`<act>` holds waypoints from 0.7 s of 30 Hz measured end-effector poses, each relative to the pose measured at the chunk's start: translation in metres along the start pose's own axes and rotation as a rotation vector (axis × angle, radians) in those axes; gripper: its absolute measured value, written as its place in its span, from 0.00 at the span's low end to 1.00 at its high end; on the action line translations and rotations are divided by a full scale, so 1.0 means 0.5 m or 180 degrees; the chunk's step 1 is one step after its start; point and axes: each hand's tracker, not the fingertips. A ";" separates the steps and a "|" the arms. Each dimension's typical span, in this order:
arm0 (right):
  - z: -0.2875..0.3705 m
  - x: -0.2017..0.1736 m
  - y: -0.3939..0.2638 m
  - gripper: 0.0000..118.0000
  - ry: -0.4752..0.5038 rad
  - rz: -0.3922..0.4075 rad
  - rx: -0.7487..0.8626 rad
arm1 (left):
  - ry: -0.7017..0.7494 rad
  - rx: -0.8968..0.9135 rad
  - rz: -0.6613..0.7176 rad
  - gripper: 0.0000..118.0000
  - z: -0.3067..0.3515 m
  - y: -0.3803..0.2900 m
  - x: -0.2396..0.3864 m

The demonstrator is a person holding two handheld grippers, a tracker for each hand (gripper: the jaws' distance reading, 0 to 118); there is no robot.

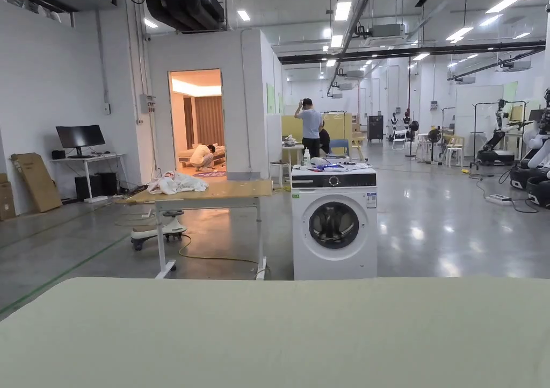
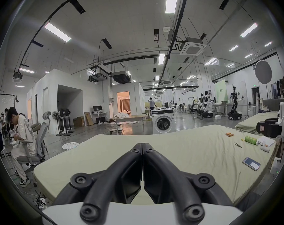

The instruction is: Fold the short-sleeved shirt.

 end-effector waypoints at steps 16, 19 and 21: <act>0.007 0.001 0.021 0.98 0.0080 -0.0072 0.0212 | -0.0053 0.0048 -0.0081 0.86 -0.007 0.021 0.011; 0.008 0.003 0.025 1.00 0.0096 -0.0116 0.0247 | -0.0041 0.0053 -0.0044 0.98 -0.006 0.020 0.010; 0.007 0.006 0.027 1.00 0.0096 -0.0138 0.0243 | -0.0042 0.0089 0.0009 0.98 -0.003 0.021 0.005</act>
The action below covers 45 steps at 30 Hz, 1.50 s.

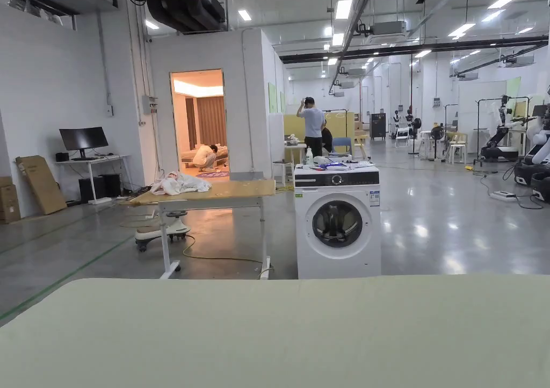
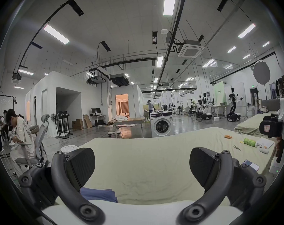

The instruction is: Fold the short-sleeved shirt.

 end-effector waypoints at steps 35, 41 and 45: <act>-0.022 -0.043 0.024 1.00 -0.0041 -0.0589 -0.0382 | -0.0107 -0.0065 0.0236 0.98 -0.003 -0.002 -0.008; -0.030 -0.059 0.069 1.00 -0.0527 -0.1020 -0.0894 | -0.0119 -0.0108 0.0346 0.98 -0.009 -0.005 -0.010; -0.038 -0.064 0.070 1.00 -0.0801 -0.1130 -0.1013 | -0.0256 -0.0084 0.0320 0.98 -0.006 -0.007 -0.006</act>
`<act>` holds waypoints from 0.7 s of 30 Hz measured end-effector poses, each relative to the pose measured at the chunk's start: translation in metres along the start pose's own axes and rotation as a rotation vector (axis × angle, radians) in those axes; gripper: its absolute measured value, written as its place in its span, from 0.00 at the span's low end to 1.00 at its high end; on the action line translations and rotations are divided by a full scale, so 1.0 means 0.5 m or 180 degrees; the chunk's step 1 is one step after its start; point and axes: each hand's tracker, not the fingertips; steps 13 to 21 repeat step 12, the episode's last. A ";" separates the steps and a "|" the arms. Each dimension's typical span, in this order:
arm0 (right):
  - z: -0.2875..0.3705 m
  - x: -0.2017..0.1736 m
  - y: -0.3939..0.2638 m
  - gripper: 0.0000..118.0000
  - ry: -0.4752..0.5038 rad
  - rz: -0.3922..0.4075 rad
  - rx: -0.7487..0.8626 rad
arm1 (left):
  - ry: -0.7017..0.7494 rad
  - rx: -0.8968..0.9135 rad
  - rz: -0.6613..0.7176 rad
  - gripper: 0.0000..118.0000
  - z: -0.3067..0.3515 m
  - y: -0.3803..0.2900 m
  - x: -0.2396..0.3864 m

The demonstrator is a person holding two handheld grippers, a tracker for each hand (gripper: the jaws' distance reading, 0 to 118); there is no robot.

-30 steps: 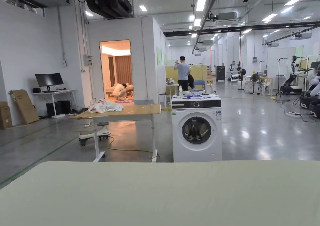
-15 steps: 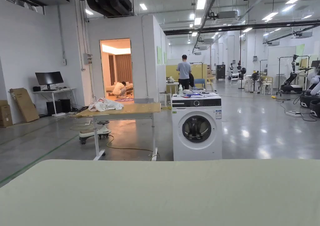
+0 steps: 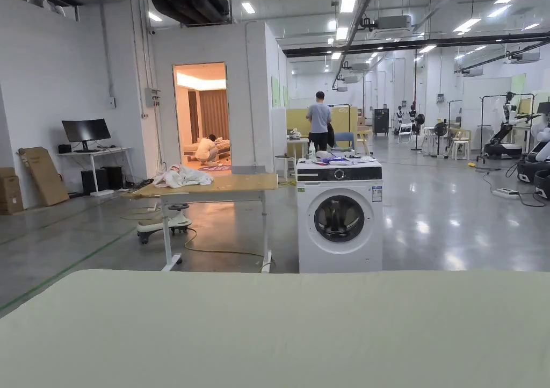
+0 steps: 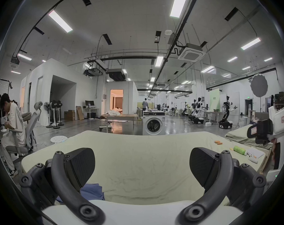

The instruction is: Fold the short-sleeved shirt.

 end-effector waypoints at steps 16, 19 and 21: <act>-0.025 0.039 -0.014 1.00 -0.0123 -0.0091 -0.0015 | -0.0105 0.0031 -0.0080 0.98 0.002 0.006 0.018; -0.025 0.039 -0.014 1.00 -0.0123 -0.0091 -0.0015 | -0.0105 0.0031 -0.0080 0.98 0.002 0.006 0.018; -0.025 0.039 -0.014 1.00 -0.0123 -0.0091 -0.0015 | -0.0105 0.0031 -0.0080 0.98 0.002 0.006 0.018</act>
